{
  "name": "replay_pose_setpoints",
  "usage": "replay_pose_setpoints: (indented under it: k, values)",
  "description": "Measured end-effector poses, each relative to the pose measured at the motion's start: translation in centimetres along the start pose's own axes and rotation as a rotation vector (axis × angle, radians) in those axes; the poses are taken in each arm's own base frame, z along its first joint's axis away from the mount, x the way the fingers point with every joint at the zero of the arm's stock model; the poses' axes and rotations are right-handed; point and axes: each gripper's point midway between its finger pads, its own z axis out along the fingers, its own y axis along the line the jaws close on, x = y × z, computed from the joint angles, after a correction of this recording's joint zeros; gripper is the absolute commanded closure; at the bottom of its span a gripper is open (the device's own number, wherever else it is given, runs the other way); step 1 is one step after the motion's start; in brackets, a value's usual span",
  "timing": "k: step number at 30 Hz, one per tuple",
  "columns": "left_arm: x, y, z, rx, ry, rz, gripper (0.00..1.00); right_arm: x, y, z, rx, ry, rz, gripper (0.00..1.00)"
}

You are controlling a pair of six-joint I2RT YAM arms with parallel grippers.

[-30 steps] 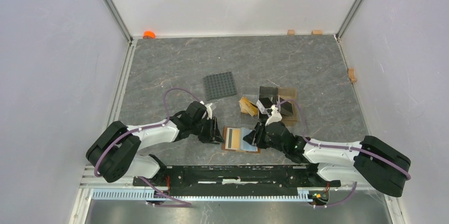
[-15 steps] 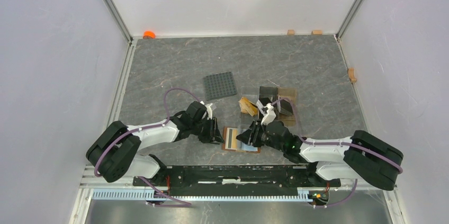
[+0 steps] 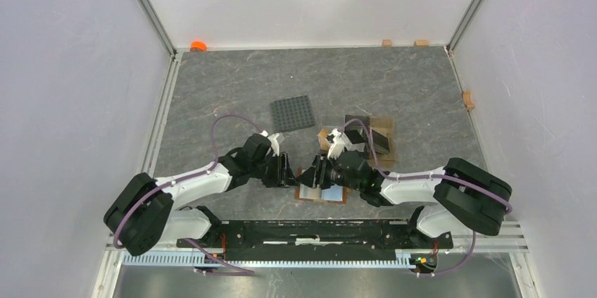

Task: Put the credit cards into the card holder
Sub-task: Turn over the card slot in the card holder.

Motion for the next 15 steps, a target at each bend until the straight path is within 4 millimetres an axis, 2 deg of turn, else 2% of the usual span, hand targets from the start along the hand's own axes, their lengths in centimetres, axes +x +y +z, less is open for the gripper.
replay_pose_setpoints:
  k: [3,7,11,13,15]
  values:
    - [-0.4,-0.2,-0.6,-0.005,-0.029,0.007,0.38,-0.7,1.3,0.6,-0.025,-0.003,-0.043,0.43]
    - [-0.6,0.5,-1.3,-0.047,-0.045,-0.006,0.25,-2.4,2.0,0.8,0.015,-0.021,-0.14,0.22]
    - [-1.0,0.5,-2.0,-0.084,-0.038,-0.002,0.17,-6.5,2.4,0.2,0.137,-0.089,-0.275,0.08]
    - [-1.9,0.2,-2.5,-0.095,-0.048,0.014,0.15,-9.4,2.1,-0.6,0.218,-0.129,-0.341,0.05]
    - [-3.2,-0.4,-3.2,-0.099,-0.068,0.036,0.13,-12.2,1.0,-1.7,0.309,-0.164,-0.386,0.03]
